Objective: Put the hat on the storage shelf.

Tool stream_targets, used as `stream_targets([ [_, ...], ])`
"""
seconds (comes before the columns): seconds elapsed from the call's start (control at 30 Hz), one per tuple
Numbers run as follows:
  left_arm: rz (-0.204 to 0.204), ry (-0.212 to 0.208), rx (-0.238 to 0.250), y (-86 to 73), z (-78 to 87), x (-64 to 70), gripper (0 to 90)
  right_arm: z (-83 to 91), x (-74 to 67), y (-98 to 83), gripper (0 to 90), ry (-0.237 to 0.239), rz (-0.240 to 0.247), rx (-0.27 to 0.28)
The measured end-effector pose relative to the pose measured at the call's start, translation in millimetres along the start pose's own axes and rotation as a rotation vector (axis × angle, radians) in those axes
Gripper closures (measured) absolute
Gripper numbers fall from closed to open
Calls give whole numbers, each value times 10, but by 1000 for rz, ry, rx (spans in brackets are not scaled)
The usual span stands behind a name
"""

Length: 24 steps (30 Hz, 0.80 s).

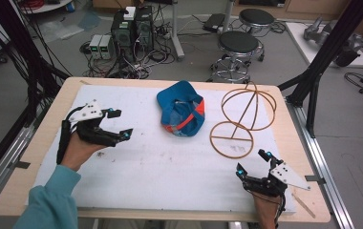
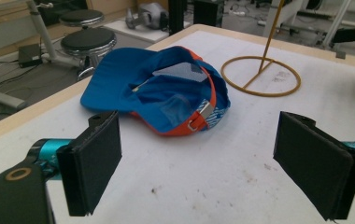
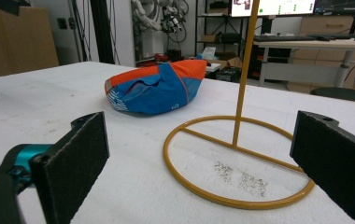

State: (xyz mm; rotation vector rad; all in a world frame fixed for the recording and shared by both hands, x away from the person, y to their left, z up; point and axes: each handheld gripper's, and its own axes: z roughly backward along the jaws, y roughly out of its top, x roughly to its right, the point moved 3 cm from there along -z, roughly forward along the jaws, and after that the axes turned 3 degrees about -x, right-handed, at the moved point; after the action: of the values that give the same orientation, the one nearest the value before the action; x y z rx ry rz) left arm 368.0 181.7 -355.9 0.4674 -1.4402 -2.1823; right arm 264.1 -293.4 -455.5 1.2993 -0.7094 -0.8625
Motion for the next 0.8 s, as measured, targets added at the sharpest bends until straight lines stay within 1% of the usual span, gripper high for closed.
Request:
stream_targets([
  [0.07, -12, -19, -20, 69, -95, 11, 155, 1, 3, 0, 34, 2, -1, 2],
  [0.13, -29, -38, -52, 124, -193, 23, 155, 1, 7, 0, 34, 0, 1, 3],
  [0.23, -36, -55, -81, 180, -304, 35, 155, 1, 5, 0, 35, 2, -1, 4],
  [0.33, -39, -64, -97, 248, -418, 54, 155, 4, 2, 0, 34, 3, -6, 2],
  [0.5, -61, -85, -123, 360, -637, 81, 156, 6, 3, -1, 34, 3, -6, 4],
  [0.57, -66, -96, -121, 384, -713, 88, 161, 7, 4, -1, 34, 4, -6, 5],
  [0.6, -61, -104, -120, 390, -742, 91, 173, 7, 8, -1, 34, 3, -6, 8],
  [0.67, -68, -112, -129, 398, -818, 95, 173, 9, 10, -1, 34, 2, -8, 11],
  [0.7, -76, -110, -139, 398, -869, 95, 173, 9, 10, -1, 34, 2, -8, 11],
  [0.8, -78, -103, -161, 390, -979, 87, 172, 8, 11, -1, 34, 3, -6, 9],
])
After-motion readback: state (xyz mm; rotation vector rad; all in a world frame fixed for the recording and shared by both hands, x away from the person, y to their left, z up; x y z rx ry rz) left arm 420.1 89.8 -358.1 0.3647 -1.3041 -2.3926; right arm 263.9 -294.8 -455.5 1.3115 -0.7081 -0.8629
